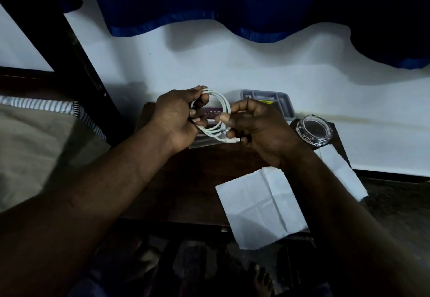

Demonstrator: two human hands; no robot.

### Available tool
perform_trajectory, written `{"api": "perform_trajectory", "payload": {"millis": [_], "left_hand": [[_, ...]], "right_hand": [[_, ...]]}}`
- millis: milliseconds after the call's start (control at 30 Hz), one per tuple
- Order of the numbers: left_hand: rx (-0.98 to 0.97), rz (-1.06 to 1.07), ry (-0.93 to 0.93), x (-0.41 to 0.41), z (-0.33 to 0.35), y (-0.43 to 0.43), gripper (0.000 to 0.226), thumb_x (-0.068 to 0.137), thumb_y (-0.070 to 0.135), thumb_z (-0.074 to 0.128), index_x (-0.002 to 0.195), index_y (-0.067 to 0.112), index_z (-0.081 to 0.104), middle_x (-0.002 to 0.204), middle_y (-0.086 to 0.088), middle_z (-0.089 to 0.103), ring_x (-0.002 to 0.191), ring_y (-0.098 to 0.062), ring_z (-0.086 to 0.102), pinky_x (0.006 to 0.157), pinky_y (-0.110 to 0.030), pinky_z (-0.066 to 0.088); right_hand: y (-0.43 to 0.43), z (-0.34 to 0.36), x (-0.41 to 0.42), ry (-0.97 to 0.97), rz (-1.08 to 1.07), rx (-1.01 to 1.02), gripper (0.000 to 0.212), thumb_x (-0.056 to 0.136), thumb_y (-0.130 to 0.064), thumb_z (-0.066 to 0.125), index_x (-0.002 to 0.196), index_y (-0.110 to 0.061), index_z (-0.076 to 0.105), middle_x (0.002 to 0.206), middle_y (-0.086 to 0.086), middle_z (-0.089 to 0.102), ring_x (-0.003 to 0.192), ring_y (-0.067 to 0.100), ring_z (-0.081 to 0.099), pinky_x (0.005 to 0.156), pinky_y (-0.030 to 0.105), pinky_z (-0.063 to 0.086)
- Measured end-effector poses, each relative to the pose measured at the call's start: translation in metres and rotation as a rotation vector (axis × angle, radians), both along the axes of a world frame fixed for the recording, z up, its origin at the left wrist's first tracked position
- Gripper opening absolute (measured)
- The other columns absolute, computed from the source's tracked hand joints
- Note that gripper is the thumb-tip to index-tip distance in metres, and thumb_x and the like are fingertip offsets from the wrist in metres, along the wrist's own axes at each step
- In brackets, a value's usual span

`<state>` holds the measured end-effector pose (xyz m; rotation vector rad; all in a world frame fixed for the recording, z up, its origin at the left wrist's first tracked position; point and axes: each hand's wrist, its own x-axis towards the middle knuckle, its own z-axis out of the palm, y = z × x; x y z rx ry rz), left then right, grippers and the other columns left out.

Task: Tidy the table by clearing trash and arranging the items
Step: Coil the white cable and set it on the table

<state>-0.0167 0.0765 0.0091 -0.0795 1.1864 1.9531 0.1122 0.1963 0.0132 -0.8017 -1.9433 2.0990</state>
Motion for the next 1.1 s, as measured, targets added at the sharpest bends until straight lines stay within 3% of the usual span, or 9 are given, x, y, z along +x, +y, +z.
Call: {"api": "perform_trajectory", "payload": {"millis": [133, 300, 433, 533, 600, 767, 867, 1000, 1100], "left_hand": [[-0.066, -0.033, 0.078, 0.0, -0.002, -0.001, 0.021, 0.096, 0.011, 0.049, 0.098, 0.013, 0.07, 0.068, 0.0, 0.061, 0.046, -0.009, 0.039, 0.049, -0.02, 0.035], [-0.111, -0.105, 0.183, 0.004, -0.004, 0.0, 0.02, 0.093, 0.024, 0.057, 0.102, 0.015, 0.073, 0.067, -0.003, 0.058, 0.043, -0.013, 0.042, 0.051, -0.025, 0.047], [-0.182, -0.132, 0.308, 0.008, -0.004, 0.003, 0.012, 0.084, 0.027, 0.081, 0.089, 0.019, 0.073, 0.063, 0.001, 0.057, 0.045, -0.011, 0.043, 0.049, -0.022, 0.046], [-0.173, -0.059, 0.314, 0.013, -0.001, 0.005, 0.003, 0.088, 0.016, 0.076, 0.09, 0.014, 0.077, 0.058, 0.003, 0.058, 0.045, -0.009, 0.048, 0.046, -0.018, 0.042], [-0.115, -0.04, 0.294, 0.014, 0.0, 0.005, 0.014, 0.088, 0.018, 0.076, 0.098, 0.009, 0.074, 0.057, 0.004, 0.059, 0.046, -0.01, 0.053, 0.045, -0.018, 0.042], [-0.111, -0.019, 0.34, 0.018, 0.001, 0.007, 0.025, 0.085, 0.011, 0.078, 0.108, 0.001, 0.074, 0.085, -0.009, 0.072, 0.071, -0.02, 0.067, 0.055, -0.022, 0.052], [-0.183, 0.065, 0.371, 0.017, -0.005, 0.009, 0.023, 0.093, 0.016, 0.072, 0.108, -0.001, 0.075, 0.084, -0.008, 0.074, 0.071, -0.018, 0.068, 0.059, -0.022, 0.053], [-0.255, 0.145, 0.446, 0.016, -0.012, 0.013, 0.013, 0.098, 0.016, 0.066, 0.104, 0.012, 0.078, 0.072, 0.008, 0.067, 0.059, -0.003, 0.06, 0.055, -0.019, 0.047], [-0.286, 0.21, 0.421, 0.014, -0.012, 0.012, 0.019, 0.102, 0.016, 0.06, 0.096, 0.021, 0.078, 0.08, 0.007, 0.067, 0.071, -0.011, 0.059, 0.068, -0.027, 0.051]], "right_hand": [[-0.001, -0.002, -0.003, -0.029, -0.086, 0.155, 0.028, 0.079, -0.003, 0.084, 0.097, -0.005, 0.063, 0.077, 0.009, 0.074, 0.056, 0.016, 0.068, 0.046, 0.02, 0.046], [-0.003, -0.012, -0.005, -0.093, -0.183, 0.646, 0.017, 0.074, -0.015, 0.078, 0.089, -0.018, 0.07, 0.08, -0.002, 0.077, 0.072, 0.015, 0.074, 0.073, 0.041, 0.062], [-0.004, -0.014, -0.006, -0.074, -0.206, 0.794, 0.013, 0.074, -0.021, 0.077, 0.086, -0.021, 0.071, 0.075, -0.012, 0.073, 0.071, 0.002, 0.07, 0.072, 0.031, 0.06], [-0.003, -0.015, -0.007, -0.059, -0.215, 0.848, 0.014, 0.074, -0.021, 0.078, 0.087, -0.021, 0.073, 0.076, -0.014, 0.071, 0.074, 0.0, 0.067, 0.068, 0.015, 0.052], [-0.003, -0.015, -0.006, -0.054, -0.213, 0.881, 0.013, 0.074, -0.022, 0.077, 0.087, -0.022, 0.074, 0.074, -0.016, 0.069, 0.077, -0.004, 0.065, 0.064, 0.005, 0.045], [-0.001, -0.012, -0.006, -0.053, -0.221, 0.905, 0.009, 0.075, -0.024, 0.075, 0.084, -0.023, 0.078, 0.074, -0.013, 0.072, 0.076, -0.001, 0.065, 0.065, 0.005, 0.041], [-0.007, -0.009, -0.005, -0.057, -0.187, 0.927, 0.017, 0.074, -0.023, 0.077, 0.091, -0.024, 0.079, 0.074, -0.015, 0.068, 0.072, -0.002, 0.063, 0.067, 0.011, 0.046], [-0.018, -0.005, -0.005, -0.078, -0.188, 0.948, 0.037, 0.071, -0.026, 0.082, 0.106, -0.022, 0.072, 0.087, -0.005, 0.071, 0.079, 0.009, 0.066, 0.071, 0.024, 0.05], [-0.028, -0.002, -0.008, -0.097, -0.209, 0.823, 0.044, 0.07, -0.028, 0.085, 0.108, -0.024, 0.064, 0.082, -0.011, 0.065, 0.072, 0.001, 0.063, 0.062, 0.014, 0.046]]}}
